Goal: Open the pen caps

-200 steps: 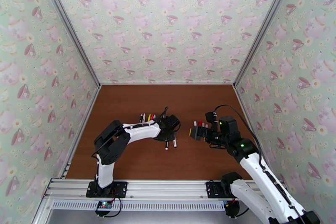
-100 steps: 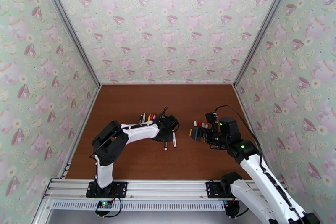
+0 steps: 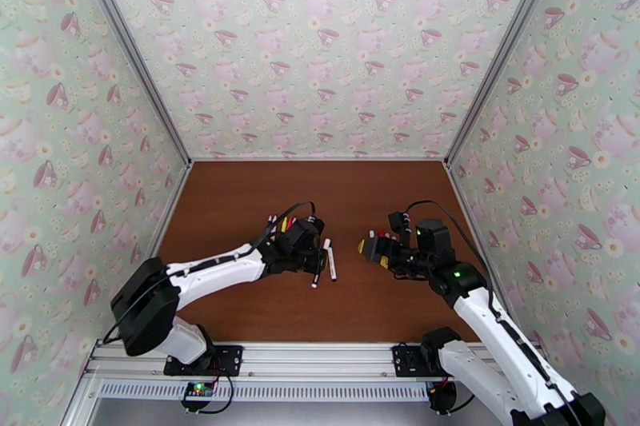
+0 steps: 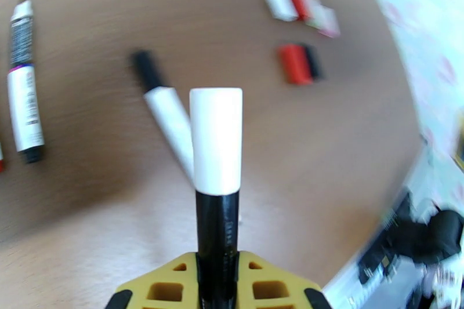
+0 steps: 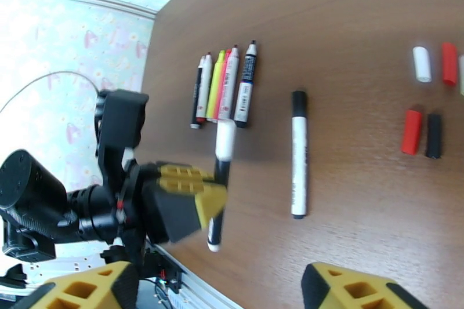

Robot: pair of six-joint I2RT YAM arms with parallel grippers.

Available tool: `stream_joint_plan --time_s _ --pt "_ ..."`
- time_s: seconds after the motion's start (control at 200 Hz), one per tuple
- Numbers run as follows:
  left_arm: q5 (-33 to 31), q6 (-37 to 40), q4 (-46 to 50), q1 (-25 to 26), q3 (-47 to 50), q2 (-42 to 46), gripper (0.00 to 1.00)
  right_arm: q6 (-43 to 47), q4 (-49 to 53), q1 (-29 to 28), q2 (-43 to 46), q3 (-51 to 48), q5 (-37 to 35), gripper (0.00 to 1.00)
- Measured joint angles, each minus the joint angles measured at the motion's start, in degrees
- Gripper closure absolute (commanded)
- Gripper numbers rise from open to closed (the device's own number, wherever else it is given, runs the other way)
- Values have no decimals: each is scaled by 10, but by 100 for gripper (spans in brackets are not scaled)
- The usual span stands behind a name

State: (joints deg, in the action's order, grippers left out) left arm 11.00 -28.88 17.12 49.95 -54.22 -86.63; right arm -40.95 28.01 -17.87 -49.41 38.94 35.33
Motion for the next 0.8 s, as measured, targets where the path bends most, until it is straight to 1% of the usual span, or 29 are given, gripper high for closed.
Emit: stream_joint_plan --time_s 0.16,0.321,0.591,0.796 --pt "78 24 -37 3 2 7 90 -15 -16 -2 -41 5 10 34" --pt "122 40 -50 20 -1 6 90 -20 -19 -14 -73 13 11 39" --pt "141 45 -69 48 -38 -8 90 -26 -26 -41 -91 18 10 51" --pt "141 45 -81 50 -50 -15 90 -32 -37 -54 -95 19 9 65"
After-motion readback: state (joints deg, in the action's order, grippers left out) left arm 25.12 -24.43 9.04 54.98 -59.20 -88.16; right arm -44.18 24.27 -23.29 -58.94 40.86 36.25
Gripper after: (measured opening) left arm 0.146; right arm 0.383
